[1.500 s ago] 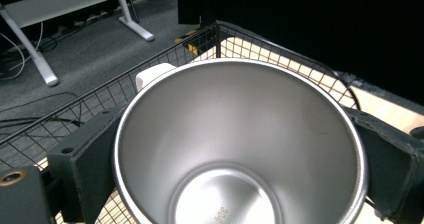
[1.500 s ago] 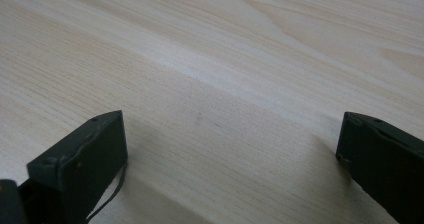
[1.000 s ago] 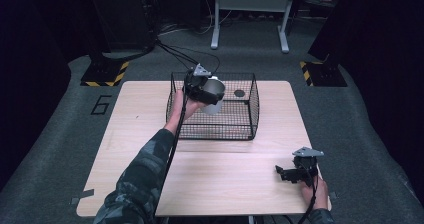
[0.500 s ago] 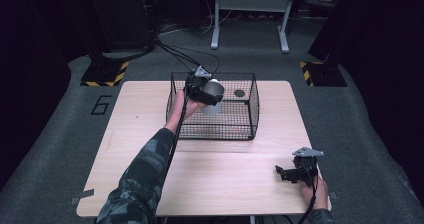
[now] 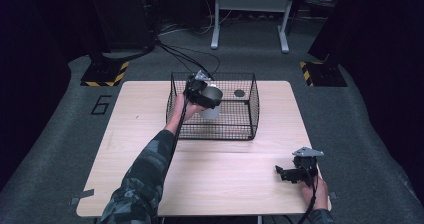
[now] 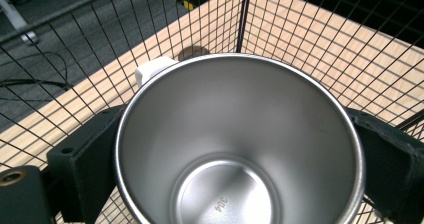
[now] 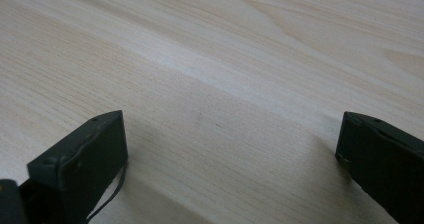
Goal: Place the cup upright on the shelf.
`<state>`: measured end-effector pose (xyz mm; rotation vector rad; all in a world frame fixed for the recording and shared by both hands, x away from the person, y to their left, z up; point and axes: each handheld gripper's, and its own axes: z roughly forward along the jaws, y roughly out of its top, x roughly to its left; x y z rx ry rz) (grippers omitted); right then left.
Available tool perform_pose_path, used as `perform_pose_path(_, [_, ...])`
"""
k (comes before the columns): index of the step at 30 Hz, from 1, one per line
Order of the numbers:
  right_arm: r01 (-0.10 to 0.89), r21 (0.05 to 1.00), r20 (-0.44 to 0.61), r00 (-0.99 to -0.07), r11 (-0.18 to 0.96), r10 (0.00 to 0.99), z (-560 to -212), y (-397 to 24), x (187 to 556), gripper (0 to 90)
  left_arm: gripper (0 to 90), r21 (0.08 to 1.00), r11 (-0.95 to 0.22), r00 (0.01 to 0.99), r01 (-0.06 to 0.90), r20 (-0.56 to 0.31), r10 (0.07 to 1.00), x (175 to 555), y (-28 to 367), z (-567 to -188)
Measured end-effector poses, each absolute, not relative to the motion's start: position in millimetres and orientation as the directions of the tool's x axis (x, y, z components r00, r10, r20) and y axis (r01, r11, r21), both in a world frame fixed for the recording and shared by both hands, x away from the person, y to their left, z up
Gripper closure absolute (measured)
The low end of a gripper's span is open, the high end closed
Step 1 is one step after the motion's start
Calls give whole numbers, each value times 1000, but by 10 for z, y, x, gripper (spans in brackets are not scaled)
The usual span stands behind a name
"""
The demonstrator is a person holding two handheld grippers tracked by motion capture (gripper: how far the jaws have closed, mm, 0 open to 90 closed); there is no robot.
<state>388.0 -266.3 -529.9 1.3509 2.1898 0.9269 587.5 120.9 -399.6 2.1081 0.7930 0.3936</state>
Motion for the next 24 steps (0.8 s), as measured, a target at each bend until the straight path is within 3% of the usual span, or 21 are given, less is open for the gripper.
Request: perform_pose_path(24, [623,719,5,-447,308,894,-5300,-2657,3884,0,62,753,-518,780,406,10,626,6020,1087,-4211])
